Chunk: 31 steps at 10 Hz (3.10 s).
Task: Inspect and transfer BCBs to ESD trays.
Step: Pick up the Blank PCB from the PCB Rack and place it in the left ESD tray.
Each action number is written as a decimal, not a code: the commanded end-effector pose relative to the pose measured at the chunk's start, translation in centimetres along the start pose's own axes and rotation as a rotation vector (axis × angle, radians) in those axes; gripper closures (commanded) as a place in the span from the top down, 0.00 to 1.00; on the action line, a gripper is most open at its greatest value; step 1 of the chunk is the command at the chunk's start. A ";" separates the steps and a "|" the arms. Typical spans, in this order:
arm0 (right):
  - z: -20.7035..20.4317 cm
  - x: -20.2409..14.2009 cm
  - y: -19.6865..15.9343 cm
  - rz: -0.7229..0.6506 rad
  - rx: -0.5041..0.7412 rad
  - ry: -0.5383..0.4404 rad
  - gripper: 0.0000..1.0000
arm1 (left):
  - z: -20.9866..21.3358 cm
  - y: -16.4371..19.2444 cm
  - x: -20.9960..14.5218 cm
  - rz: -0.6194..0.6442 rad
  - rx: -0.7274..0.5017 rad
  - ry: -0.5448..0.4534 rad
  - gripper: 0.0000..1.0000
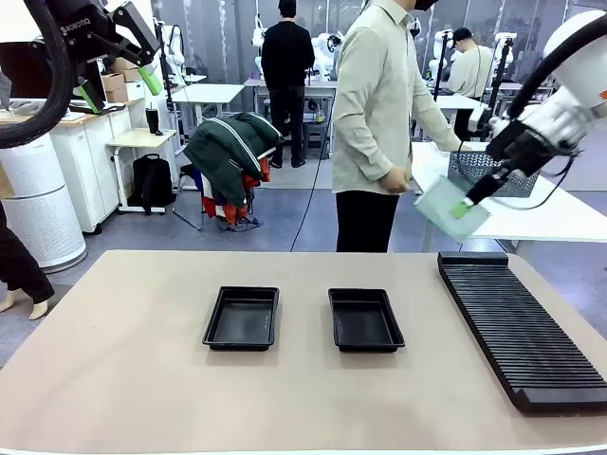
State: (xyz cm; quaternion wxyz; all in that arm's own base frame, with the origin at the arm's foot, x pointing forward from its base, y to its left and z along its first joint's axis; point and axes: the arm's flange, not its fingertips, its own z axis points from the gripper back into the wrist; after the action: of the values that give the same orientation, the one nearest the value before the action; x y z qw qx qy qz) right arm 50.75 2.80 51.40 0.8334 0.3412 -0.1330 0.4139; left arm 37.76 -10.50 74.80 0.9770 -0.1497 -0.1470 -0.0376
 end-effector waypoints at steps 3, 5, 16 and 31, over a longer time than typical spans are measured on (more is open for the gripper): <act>-8.5 1.4 0.3 -0.324 0.128 -0.185 0.03 | -0.1 0.1 -0.1 0.002 0.000 0.002 1.00; -13.4 1.6 1.0 -0.426 0.168 -0.246 0.03 | -0.1 0.1 -0.1 0.002 0.000 0.002 1.00; -35.2 8.9 5.2 -0.744 0.221 -0.277 0.03 | -0.1 0.1 -0.1 0.002 0.000 0.002 1.00; -44.1 9.4 8.4 -0.926 -0.002 -0.212 0.03 | -0.1 0.1 -0.1 0.002 0.000 0.002 1.00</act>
State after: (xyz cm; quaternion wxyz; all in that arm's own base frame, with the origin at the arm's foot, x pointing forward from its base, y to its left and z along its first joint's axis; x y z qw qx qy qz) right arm 46.71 40.65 27.34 0.9032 0.4253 -0.0536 -0.0239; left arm 37.76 -10.51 74.81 0.9770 -0.1497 -0.1471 -0.0377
